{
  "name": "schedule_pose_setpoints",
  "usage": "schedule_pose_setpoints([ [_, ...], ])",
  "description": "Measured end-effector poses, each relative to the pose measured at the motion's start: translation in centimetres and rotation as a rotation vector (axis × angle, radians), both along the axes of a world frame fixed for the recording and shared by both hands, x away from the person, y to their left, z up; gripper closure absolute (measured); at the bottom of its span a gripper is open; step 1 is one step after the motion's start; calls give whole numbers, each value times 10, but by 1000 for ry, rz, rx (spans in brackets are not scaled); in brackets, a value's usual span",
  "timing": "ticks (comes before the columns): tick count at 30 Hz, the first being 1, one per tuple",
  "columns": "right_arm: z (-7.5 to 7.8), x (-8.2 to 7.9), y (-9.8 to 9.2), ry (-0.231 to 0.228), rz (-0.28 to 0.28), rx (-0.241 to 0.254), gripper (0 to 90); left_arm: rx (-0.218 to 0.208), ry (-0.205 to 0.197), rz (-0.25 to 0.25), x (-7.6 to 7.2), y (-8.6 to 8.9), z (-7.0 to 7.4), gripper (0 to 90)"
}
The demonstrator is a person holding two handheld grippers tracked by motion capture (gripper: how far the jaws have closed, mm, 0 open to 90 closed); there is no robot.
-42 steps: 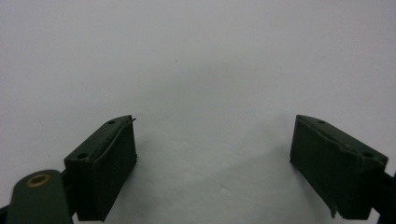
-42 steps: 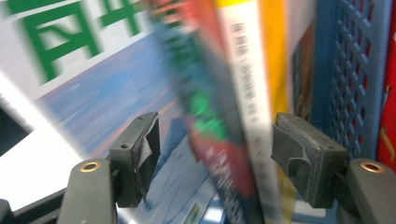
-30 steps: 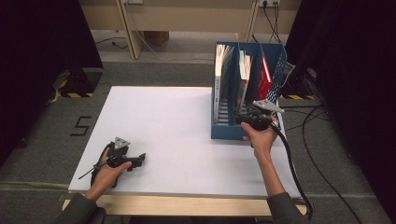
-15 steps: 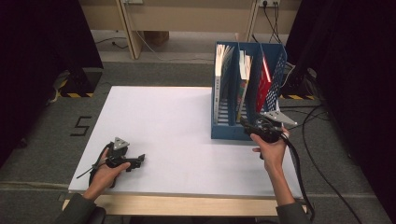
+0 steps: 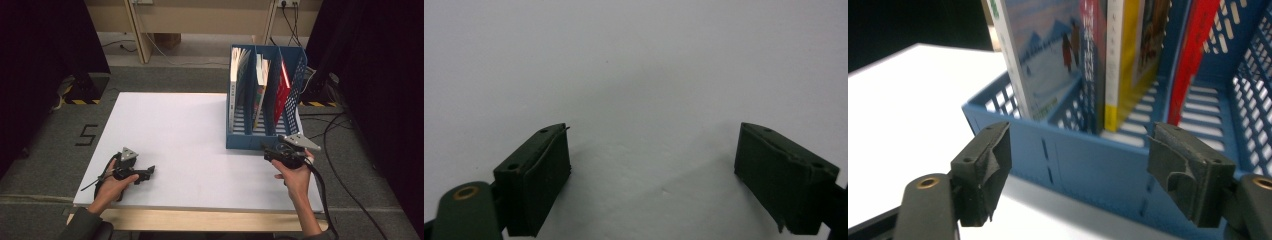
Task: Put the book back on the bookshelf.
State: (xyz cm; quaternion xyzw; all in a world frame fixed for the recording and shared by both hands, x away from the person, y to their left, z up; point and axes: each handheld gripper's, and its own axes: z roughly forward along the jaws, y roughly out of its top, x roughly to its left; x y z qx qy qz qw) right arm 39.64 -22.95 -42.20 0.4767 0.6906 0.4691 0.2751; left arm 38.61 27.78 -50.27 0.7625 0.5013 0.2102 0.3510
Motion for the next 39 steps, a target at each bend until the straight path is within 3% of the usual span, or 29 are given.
schedule_pose_setpoints([
  [3,-8,-6,-3,6,9,11,224,-1,0,0,0,0,0,137],
  [7,-16,-17,-6,1,6,-41,204,0,-1,-4,0,0,0,137],
  [10,-24,-24,-7,29,8,-43,175,1,0,-8,0,1,0,137],
  [17,-36,-34,-2,76,34,-105,158,-1,-2,-20,-1,2,0,136],
  [21,-38,-38,4,66,53,-153,159,-1,-3,-23,-1,2,0,136],
  [25,-42,-43,7,78,61,-162,164,-2,-3,-23,-1,3,0,136],
  [31,-52,-50,4,134,66,-139,159,-3,-3,-26,-1,3,0,136],
  [34,-56,-53,4,143,62,-189,159,-3,-3,-26,-1,3,0,136],
  [39,-65,-55,8,208,71,-202,160,-3,-3,-27,-1,3,0,136],
])
